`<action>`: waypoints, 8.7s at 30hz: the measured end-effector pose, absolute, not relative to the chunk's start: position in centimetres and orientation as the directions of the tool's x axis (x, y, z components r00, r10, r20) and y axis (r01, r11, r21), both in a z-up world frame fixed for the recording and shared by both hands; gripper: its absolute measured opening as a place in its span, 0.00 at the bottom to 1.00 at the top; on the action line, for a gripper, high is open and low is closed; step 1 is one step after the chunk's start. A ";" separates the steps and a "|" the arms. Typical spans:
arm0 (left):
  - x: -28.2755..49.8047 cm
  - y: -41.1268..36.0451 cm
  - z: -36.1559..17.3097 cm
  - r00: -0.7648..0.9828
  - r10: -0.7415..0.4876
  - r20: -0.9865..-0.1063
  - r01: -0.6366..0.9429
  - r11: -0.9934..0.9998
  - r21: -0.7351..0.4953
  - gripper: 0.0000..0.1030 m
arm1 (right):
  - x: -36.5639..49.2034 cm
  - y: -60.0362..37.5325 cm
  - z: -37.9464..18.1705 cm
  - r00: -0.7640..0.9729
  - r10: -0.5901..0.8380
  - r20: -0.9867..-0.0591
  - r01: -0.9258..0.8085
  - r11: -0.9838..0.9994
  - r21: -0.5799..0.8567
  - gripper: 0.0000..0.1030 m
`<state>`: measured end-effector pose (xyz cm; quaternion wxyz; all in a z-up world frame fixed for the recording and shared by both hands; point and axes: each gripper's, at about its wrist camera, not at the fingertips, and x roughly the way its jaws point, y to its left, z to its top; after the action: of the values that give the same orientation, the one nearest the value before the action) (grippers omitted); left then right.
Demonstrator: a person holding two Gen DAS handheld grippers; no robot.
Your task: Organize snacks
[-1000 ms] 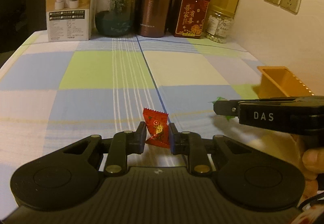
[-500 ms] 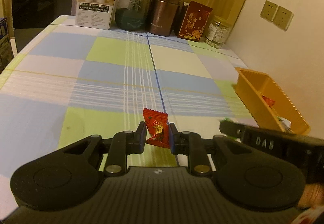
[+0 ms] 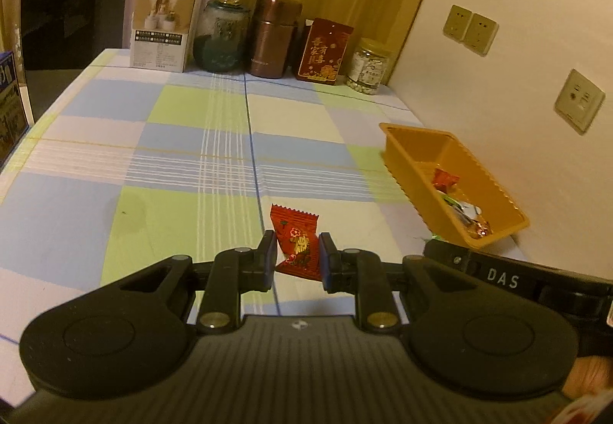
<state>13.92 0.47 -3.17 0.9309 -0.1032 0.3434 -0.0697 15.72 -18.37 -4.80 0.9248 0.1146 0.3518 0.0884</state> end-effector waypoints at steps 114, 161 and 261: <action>33.2 -20.0 -3.6 0.642 -0.393 -0.659 0.376 0.910 -0.176 0.37 | 27.7 -39.6 -2.4 0.791 0.079 -0.607 0.106 0.959 0.262 0.21; 11.4 -12.6 2.4 0.700 -0.276 -0.658 0.244 0.959 -0.143 0.99 | 8.8 -34.5 2.2 0.759 0.042 -0.650 0.146 0.962 0.232 0.74; 4.4 -10.0 3.2 0.739 -0.190 -0.647 0.183 0.980 -0.080 1.00 | 0.9 -29.4 3.1 0.761 0.018 -0.648 0.100 0.985 0.144 0.77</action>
<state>4.43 -9.95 3.22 0.9323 -0.0055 0.3475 -0.1000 0.90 -29.38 3.11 0.9345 0.0852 0.3449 -0.0219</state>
